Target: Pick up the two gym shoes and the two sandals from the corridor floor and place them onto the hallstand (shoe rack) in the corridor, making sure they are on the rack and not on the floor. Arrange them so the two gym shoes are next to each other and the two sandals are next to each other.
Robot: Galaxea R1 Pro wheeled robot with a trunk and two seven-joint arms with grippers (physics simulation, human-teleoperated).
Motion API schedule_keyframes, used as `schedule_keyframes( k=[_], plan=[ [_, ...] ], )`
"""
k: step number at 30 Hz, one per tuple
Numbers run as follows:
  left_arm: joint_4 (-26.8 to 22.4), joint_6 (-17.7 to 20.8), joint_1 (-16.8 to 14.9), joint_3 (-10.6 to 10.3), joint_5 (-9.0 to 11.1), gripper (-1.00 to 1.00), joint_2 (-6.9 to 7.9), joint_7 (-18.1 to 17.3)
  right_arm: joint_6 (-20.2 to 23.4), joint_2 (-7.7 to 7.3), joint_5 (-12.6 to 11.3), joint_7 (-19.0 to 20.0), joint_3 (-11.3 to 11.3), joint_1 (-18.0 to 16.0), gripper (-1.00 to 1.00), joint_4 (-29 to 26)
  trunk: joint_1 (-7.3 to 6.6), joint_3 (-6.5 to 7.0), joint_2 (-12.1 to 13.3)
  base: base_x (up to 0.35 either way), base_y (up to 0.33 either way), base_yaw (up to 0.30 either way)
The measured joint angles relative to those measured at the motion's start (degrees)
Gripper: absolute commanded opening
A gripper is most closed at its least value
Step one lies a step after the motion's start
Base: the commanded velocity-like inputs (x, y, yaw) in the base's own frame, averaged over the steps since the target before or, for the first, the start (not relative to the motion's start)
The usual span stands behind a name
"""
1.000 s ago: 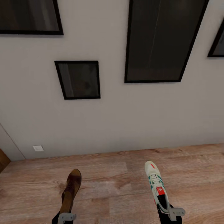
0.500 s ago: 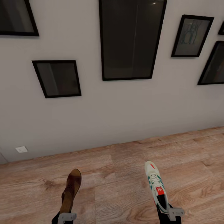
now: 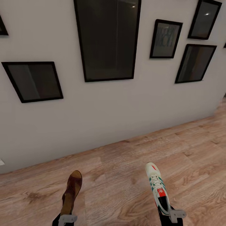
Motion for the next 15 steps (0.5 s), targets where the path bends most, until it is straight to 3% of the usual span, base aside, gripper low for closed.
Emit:
schedule_keyframes(
  k=[6,15],
  plan=[
    [0.01,0.07,0.00,0.05,0.00,-1.00,0.04,0.00,0.00,0.00,0.00,0.02,0.01,0.00,-1.00,0.00,-0.15,1.33,0.08,0.000,0.000,-0.300],
    [0.05,0.07,0.00,0.05,-0.01,-1.00,-0.01,0.00,0.00,0.00,-0.01,0.00,0.02,0.00,-1.00,0.00,-0.21,1.77,0.11,0.000,0.000,-0.300]
  ],
)
